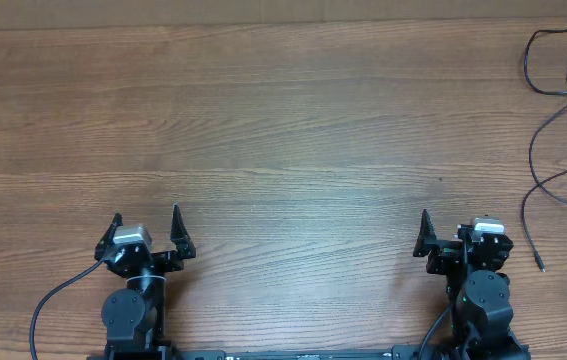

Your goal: Untangle cables

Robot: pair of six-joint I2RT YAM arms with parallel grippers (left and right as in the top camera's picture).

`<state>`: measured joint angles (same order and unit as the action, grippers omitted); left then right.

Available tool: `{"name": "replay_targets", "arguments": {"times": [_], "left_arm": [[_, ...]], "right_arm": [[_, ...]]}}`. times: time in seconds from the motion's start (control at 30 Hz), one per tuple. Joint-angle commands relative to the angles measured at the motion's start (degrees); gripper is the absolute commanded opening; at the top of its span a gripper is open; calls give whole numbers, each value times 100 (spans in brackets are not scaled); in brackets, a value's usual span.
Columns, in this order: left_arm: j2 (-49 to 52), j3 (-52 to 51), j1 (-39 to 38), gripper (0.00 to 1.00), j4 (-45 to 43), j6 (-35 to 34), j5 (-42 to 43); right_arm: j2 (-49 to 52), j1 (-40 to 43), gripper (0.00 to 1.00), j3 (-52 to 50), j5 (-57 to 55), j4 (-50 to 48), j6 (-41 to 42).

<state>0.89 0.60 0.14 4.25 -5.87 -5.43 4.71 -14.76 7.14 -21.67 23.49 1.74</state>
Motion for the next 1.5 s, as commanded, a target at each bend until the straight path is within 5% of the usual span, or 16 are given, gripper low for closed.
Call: {"name": "replay_targets", "arguments": {"times": [0.0,1.47], "left_arm": [[-70,-35,7,100,-24,597,-94],[-63,-33,-166,100,-24,866,-9]], "right_arm": [[-37,-28,100,-7,-79,68,39],[-37,-28,100,-7,-79,66,39]]}}
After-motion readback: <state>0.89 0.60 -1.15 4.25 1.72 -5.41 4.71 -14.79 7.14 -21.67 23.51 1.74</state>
